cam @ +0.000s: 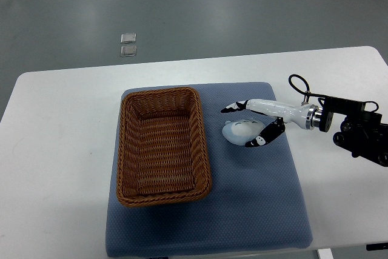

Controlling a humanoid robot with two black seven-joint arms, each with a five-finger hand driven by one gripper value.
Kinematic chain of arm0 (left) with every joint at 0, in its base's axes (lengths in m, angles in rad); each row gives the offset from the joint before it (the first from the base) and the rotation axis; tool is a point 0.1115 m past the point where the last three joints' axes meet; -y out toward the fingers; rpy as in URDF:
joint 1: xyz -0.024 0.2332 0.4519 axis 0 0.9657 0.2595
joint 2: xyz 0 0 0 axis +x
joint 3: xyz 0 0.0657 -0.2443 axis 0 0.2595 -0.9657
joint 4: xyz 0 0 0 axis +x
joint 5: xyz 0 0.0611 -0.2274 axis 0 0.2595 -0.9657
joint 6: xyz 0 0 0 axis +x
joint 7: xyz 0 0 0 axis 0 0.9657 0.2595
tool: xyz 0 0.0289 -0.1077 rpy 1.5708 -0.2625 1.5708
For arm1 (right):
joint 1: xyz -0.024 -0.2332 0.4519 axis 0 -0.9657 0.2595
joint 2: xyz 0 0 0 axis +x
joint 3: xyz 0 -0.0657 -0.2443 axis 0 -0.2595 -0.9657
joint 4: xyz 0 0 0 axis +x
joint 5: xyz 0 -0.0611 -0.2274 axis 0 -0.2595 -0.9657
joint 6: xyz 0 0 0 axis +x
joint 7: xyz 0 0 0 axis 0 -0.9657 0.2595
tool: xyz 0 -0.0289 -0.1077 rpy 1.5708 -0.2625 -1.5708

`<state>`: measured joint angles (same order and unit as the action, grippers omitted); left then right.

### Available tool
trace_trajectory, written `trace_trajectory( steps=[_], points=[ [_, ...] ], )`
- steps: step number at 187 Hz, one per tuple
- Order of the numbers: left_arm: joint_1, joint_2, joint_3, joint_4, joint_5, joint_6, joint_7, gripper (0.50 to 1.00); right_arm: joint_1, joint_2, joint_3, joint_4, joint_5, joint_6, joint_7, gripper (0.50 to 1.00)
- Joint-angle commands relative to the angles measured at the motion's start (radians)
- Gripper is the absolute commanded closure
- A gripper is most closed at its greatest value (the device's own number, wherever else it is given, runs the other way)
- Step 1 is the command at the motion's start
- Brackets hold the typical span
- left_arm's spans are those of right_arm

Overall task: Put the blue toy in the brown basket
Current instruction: 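Close the right hand's fingers around the plush toy and lift it, then carry the held toy with the right hand over the wicker basket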

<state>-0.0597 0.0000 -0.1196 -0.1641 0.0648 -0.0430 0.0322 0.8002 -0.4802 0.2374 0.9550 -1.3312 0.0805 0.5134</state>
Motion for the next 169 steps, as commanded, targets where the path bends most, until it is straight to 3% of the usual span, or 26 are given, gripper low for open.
trace_trajectory(
  steps=[1,29,40,68,98,169],
  points=[
    [0.000,0.000,0.000,0.000,0.001,0.000,0.000,0.500,0.001,0.000,-0.018,-0.002,-0.013,-0.012,-0.001,0.644],
    [0.000,0.000,0.001,0.000,0.000,0.000,0.000,0.500,-0.001,0.000,-0.046,-0.002,-0.017,-0.027,-0.001,0.683],
    [0.000,0.000,0.000,0.000,0.001,0.000,0.000,0.500,-0.001,0.008,-0.046,-0.002,-0.017,-0.030,-0.003,0.756],
    [0.000,0.000,0.000,0.000,0.000,0.000,0.000,0.500,0.007,0.022,-0.044,-0.002,-0.017,-0.062,-0.003,0.997],
    [0.000,0.000,0.000,0.000,0.000,0.000,0.000,0.500,0.045,0.018,-0.035,-0.002,-0.003,-0.091,-0.001,1.000],
    [0.000,0.000,-0.002,-0.002,0.001,0.000,0.000,0.500,0.198,0.068,-0.049,-0.002,0.007,-0.076,0.000,0.996]
  ],
)
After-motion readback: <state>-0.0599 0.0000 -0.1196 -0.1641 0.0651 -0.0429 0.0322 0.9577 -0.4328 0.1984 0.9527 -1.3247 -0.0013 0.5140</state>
